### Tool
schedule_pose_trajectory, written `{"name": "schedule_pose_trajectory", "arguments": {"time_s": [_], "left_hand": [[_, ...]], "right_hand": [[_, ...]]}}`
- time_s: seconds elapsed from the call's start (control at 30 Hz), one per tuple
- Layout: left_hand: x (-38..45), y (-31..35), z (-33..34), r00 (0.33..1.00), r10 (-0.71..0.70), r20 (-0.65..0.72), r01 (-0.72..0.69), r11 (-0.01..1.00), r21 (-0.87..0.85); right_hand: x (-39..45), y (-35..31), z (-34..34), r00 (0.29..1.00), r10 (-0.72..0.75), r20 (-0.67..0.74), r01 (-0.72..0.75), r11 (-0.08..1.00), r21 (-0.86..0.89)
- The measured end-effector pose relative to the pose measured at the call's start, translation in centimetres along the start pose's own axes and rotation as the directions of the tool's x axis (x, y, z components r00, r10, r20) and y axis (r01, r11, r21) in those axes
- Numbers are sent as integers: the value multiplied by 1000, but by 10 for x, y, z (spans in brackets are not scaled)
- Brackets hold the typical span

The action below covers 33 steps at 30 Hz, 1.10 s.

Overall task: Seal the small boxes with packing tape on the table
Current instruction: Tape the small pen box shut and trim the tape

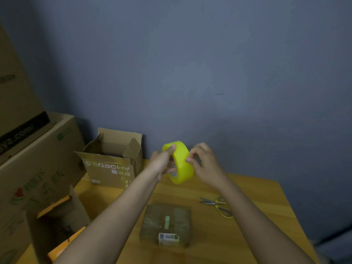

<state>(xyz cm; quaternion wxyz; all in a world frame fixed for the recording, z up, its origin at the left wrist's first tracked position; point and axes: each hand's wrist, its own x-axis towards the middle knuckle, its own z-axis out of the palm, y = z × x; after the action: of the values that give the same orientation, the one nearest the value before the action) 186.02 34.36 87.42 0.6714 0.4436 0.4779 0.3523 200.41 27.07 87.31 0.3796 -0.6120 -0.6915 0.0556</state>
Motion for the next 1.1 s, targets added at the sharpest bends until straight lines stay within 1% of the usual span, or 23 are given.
{"name": "schedule_pose_trajectory", "arguments": {"time_s": [0.03, 0.1, 0.2, 0.23, 0.3, 0.4, 0.57, 0.63, 0.7, 0.73, 0.83, 0.9, 0.97, 1.0, 1.03, 1.07, 1.1], "left_hand": [[0, 0, 1, 1000, -1, 1, 1, 1000, 4], [0, 1, 2, 999, -20, 29, 21, 1000, -14], [-3, 4, 3, 984, -98, 149, 104, 994, -33], [-3, 4, 3, 975, -103, 195, 112, 993, -36], [-2, 6, 5, 967, -87, 241, 102, 993, -51], [-1, 6, 6, 973, -84, 214, 102, 992, -77], [-1, 5, 12, 990, -41, 136, 57, 992, -117], [-3, 6, 14, 991, -17, 130, 32, 993, -111], [-5, 6, 14, 991, -8, 136, 21, 996, -92], [-5, 7, 13, 989, -5, 145, 17, 996, -84], [-9, 11, 13, 978, 1, 210, 15, 997, -72], [-12, 15, 13, 971, -28, 238, 46, 997, -70], [-15, 17, 10, 970, -77, 231, 83, 996, -19], [-16, 18, 8, 969, -94, 228, 84, 995, 53], [-19, 19, 6, 968, -102, 230, 68, 986, 152], [-22, 20, 2, 972, -83, 221, 16, 957, 291], [-25, 21, -1, 976, -36, 214, -64, 896, 439]], "right_hand": [[2, -2, 0, 998, -24, -60, 23, 999, -23], [5, -6, 2, 989, -91, -120, 77, 991, -112], [5, -15, 7, 958, -225, -176, 156, 929, -336], [6, -17, 8, 946, -261, -193, 173, 908, -382], [7, -18, 11, 924, -308, -225, 197, 890, -411], [6, -19, 11, 915, -327, -238, 226, 901, -370], [1, -16, 4, 915, -332, -228, 282, 932, -228], [-1, -14, -1, 939, -264, -219, 234, 960, -154], [-3, -14, -4, 975, -123, -183, 118, 992, -39], [-2, -14, -5, 983, -77, -165, 77, 997, -8], [3, -13, -4, 986, -68, -155, 55, 995, -85], [12, -15, -7, 979, -23, -205, 5, 996, -85], [19, -16, -9, 977, 21, -213, -41, 995, -91], [22, -16, -10, 979, 30, -200, -51, 993, -102], [25, -15, -10, 983, 32, -181, -54, 992, -114], [28, -15, -10, 989, 28, -147, -47, 990, -129], [29, -14, -11, 995, 14, -103, -30, 987, -157]]}}
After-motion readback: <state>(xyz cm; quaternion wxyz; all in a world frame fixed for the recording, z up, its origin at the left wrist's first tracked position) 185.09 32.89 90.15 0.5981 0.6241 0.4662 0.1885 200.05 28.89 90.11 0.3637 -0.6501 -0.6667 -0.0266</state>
